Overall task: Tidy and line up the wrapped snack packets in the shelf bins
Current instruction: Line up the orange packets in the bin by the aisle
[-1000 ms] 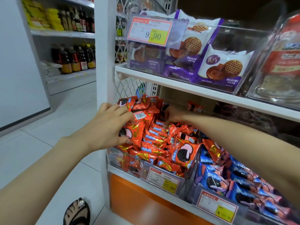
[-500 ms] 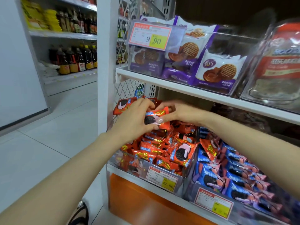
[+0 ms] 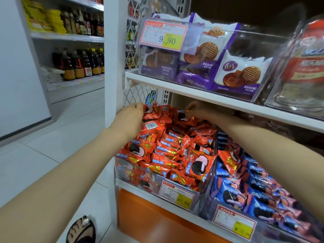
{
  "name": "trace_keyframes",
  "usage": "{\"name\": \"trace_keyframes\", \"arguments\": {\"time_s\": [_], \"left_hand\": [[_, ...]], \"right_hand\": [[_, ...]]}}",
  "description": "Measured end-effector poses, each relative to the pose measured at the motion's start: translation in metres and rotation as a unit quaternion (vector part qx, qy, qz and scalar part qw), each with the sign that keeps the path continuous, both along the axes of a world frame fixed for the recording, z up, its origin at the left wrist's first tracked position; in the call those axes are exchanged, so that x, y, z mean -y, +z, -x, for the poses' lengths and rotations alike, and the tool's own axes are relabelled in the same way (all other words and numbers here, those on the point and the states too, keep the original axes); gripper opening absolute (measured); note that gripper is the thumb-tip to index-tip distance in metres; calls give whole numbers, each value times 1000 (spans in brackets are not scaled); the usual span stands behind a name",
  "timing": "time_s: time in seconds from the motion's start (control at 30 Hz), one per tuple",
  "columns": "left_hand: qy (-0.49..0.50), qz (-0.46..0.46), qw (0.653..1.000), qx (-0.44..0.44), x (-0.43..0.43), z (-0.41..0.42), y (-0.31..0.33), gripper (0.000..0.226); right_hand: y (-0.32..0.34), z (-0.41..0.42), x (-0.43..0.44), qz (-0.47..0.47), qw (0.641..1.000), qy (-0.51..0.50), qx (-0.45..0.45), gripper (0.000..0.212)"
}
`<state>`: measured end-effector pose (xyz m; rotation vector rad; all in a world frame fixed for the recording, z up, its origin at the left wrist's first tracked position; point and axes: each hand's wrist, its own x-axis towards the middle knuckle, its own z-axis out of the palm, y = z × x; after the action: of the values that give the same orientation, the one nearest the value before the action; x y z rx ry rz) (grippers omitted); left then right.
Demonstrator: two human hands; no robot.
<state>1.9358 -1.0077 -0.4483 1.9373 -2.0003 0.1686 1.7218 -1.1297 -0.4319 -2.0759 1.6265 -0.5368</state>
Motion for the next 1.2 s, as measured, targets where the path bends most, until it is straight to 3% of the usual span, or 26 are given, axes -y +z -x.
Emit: {"name": "trace_keyframes", "arguments": {"time_s": [0.2, 0.4, 0.57, 0.67, 0.77, 0.93, 1.0, 1.1, 1.2], "left_hand": [[-16, 92, 996, 7, -8, 0, -15, 33], [-30, 157, 986, -39, -14, 0, -13, 35], [-74, 237, 959, -135, -23, 5, -4, 31], [-128, 264, 928, -230, -31, 10, 0, 26], [-136, 256, 909, -299, -32, 15, 2, 22], [-93, 186, 883, -421, -33, 22, 3, 13], [-89, 151, 861, -477, -33, 23, 3, 14], [-103, 138, 844, -509, -35, 31, 1, 23], [-140, 155, 848, -487, -37, 47, 0, 19]], "right_hand": [[-20, -7, 6, 27, 998, 44, -35, 35], [-25, 1, 4, 99, 977, 64, -177, 31], [-22, 5, 1, 143, 972, 46, -181, 63], [-17, 21, -9, 198, 952, 52, -228, 48], [-11, 39, -21, 144, 946, 133, -260, 22], [4, 52, -35, 110, 947, 169, -249, 21], [2, 50, -38, 113, 956, 156, -221, 22], [2, 40, -53, 87, 990, 104, -49, 21], [10, 29, -76, -106, 976, 138, 128, 43]]}}
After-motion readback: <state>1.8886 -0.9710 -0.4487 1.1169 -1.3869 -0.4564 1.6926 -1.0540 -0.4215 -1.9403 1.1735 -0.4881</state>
